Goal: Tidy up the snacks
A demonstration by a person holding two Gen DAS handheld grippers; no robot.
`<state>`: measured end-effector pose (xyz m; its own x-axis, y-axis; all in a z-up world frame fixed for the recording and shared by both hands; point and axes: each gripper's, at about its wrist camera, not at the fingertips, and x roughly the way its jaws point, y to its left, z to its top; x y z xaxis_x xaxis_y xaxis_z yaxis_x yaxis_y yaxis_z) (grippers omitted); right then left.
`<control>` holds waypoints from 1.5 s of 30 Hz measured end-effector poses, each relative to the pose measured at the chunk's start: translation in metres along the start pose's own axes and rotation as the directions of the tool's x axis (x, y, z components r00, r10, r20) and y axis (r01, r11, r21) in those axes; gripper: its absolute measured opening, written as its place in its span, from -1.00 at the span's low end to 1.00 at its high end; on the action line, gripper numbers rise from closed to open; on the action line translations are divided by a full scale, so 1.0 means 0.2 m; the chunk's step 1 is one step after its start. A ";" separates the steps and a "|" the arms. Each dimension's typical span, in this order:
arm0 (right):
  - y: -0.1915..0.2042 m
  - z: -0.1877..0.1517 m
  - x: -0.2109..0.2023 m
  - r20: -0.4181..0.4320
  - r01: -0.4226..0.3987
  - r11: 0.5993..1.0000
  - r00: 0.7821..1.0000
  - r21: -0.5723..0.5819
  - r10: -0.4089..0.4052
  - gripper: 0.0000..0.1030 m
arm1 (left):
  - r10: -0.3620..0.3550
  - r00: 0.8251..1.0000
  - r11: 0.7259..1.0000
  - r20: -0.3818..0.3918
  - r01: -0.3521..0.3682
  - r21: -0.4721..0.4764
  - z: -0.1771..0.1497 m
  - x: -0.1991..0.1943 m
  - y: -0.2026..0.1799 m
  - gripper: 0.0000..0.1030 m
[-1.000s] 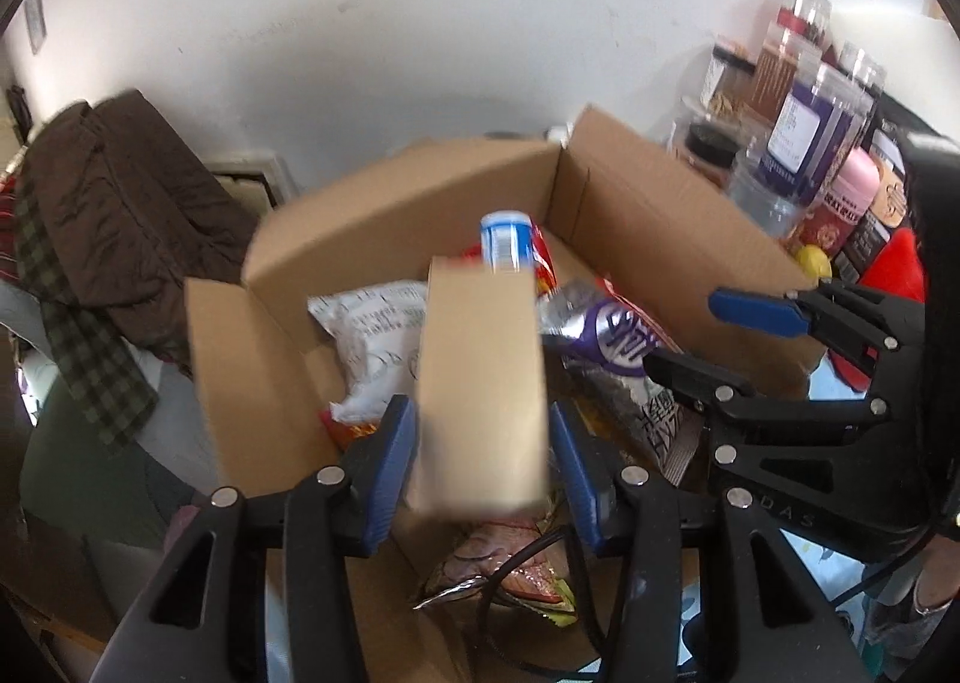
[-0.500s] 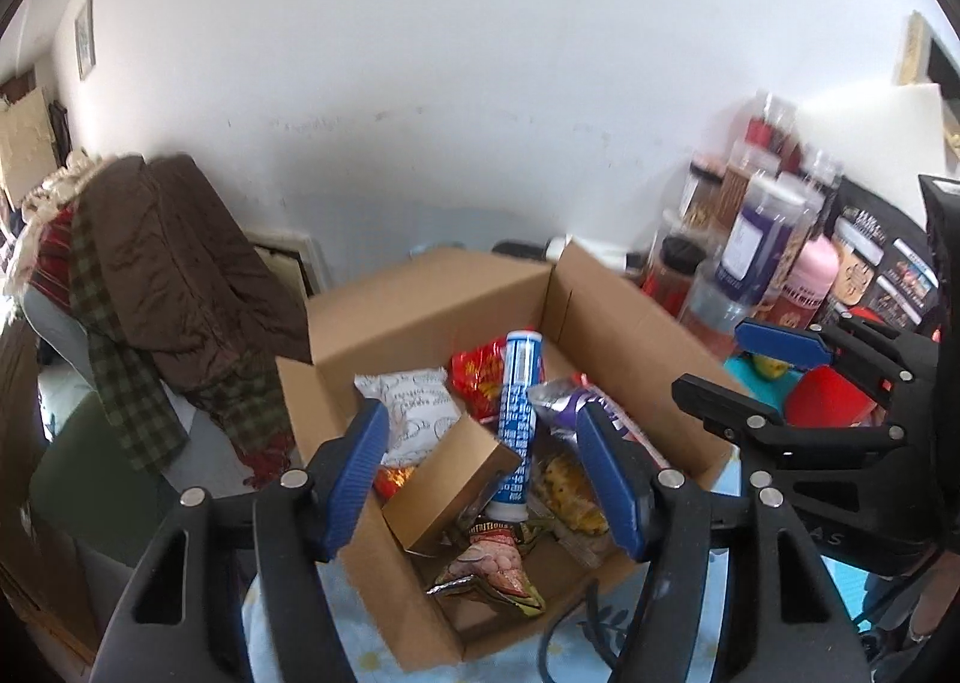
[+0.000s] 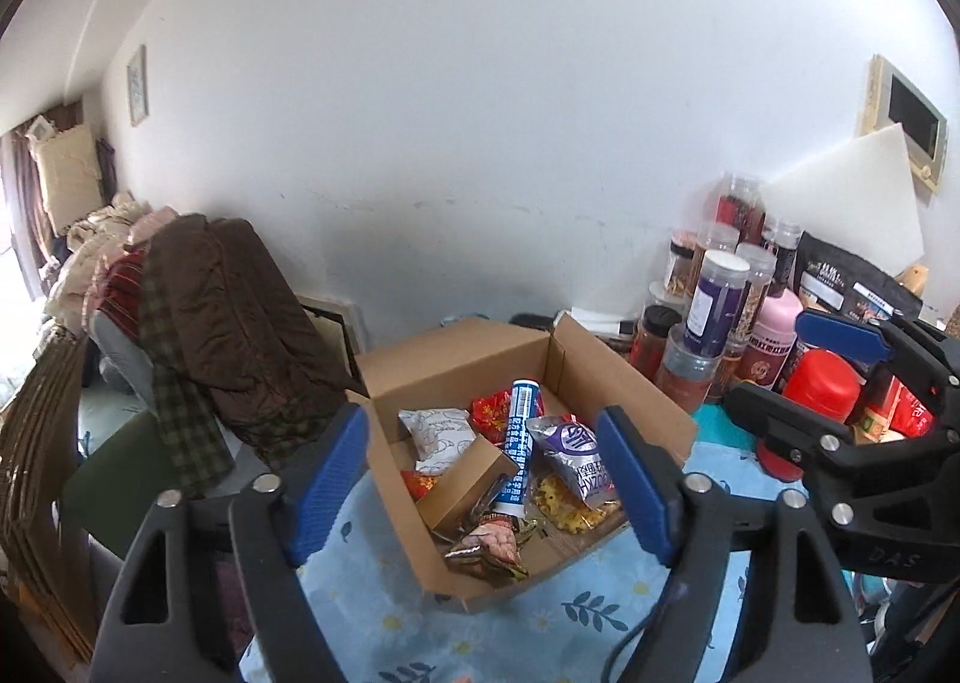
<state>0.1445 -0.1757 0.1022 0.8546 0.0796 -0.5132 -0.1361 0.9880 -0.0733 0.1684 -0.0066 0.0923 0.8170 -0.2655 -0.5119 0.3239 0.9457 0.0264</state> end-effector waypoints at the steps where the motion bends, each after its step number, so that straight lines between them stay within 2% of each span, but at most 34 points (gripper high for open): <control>1: 0.01 0.00 -0.03 0.011 0.002 1.000 1.000 -0.003 -0.002 0.54 | 0.003 1.000 1.000 0.010 -0.003 0.003 -0.01 -0.04 0.00 0.54; 8: 0.05 -0.07 -0.28 0.077 0.020 1.000 0.997 -0.012 -0.019 0.79 | 0.030 0.999 1.000 0.026 -0.029 -0.011 -0.10 -0.24 -0.03 0.55; 15: 0.06 -0.20 -0.42 0.075 0.002 1.000 0.997 0.018 -0.003 0.79 | 0.058 0.998 0.998 0.006 -0.057 -0.028 -0.26 -0.37 -0.10 0.55; 23: 0.09 -0.37 -0.45 0.019 0.015 1.000 1.000 0.005 -0.015 0.79 | 0.058 0.998 0.997 -0.009 -0.058 -0.059 -0.40 -0.46 -0.15 0.55; 35: 0.03 -0.53 -0.39 -0.041 -0.085 0.994 0.995 0.063 0.088 0.79 | 0.110 0.993 0.986 -0.032 -0.114 -0.122 -0.53 -0.49 -0.19 0.55; 45: 0.02 -0.54 -0.39 -0.041 -0.082 0.996 0.996 0.042 0.084 0.79 | 0.120 0.992 0.982 -0.035 -0.124 -0.140 -0.54 -0.47 -0.22 0.55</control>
<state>0.0225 -0.1929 0.0499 0.8186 0.1570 -0.5525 -0.1851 0.9827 0.0050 0.0260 -0.0021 0.0465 0.8327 -0.1429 -0.5350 0.1499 0.9882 -0.0307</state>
